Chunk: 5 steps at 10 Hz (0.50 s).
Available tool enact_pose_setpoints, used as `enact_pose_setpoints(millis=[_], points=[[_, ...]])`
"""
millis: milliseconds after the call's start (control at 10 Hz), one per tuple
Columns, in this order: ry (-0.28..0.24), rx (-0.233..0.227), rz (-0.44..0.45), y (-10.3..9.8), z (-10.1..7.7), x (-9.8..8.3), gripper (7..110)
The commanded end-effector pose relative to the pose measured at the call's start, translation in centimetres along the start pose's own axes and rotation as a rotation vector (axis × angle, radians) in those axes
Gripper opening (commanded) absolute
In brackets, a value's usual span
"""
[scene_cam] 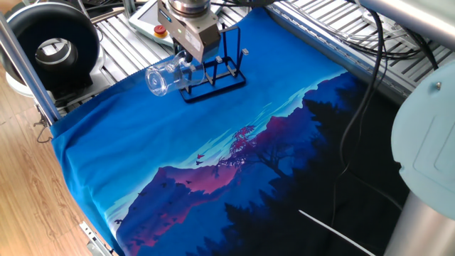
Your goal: Put the cup on the cup rack
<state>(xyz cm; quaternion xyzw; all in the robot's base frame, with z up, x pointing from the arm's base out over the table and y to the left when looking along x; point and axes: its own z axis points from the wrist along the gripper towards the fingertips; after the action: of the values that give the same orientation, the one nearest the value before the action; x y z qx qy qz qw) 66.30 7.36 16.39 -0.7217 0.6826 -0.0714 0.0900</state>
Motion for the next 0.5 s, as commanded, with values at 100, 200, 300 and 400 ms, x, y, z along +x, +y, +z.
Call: enact_pose_setpoints(millis=[100, 200, 300, 400], points=[[-0.018, 0.021, 0.031, 0.16, 0.55, 0.20, 7], [-0.018, 0.025, 0.033, 0.11, 0.58, 0.24, 7], [-0.023, 0.027, 0.037, 0.15, 0.65, 0.18, 7], [-0.022, 0.030, 0.039, 0.19, 0.71, 0.23, 7]])
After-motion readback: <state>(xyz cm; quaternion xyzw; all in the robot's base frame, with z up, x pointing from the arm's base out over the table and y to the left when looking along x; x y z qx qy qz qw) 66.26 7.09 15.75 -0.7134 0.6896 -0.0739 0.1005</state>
